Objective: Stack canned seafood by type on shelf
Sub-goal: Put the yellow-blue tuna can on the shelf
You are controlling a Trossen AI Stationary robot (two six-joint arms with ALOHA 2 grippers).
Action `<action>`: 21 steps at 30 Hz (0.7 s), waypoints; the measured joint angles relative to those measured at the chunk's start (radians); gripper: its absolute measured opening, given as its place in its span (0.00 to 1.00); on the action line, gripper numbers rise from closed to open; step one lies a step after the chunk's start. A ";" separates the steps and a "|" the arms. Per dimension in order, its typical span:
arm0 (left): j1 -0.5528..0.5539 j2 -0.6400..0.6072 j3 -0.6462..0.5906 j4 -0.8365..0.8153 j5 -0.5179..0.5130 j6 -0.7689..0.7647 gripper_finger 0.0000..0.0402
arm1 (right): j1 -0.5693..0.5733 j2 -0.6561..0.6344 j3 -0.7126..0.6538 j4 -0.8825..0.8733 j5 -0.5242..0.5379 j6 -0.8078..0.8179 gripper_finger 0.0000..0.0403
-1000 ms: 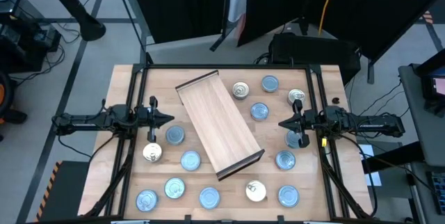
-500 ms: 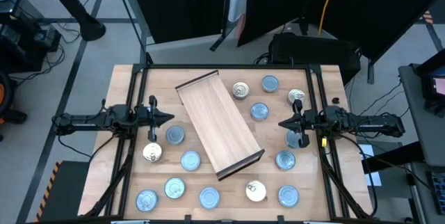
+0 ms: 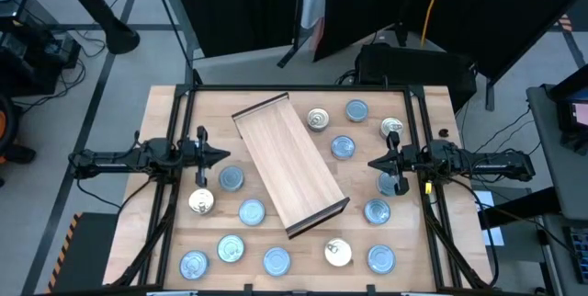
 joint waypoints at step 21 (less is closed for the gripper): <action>0.000 0.328 0.773 -0.463 -0.039 -0.065 0.01 | 0.000 0.000 0.000 0.001 0.000 0.000 0.00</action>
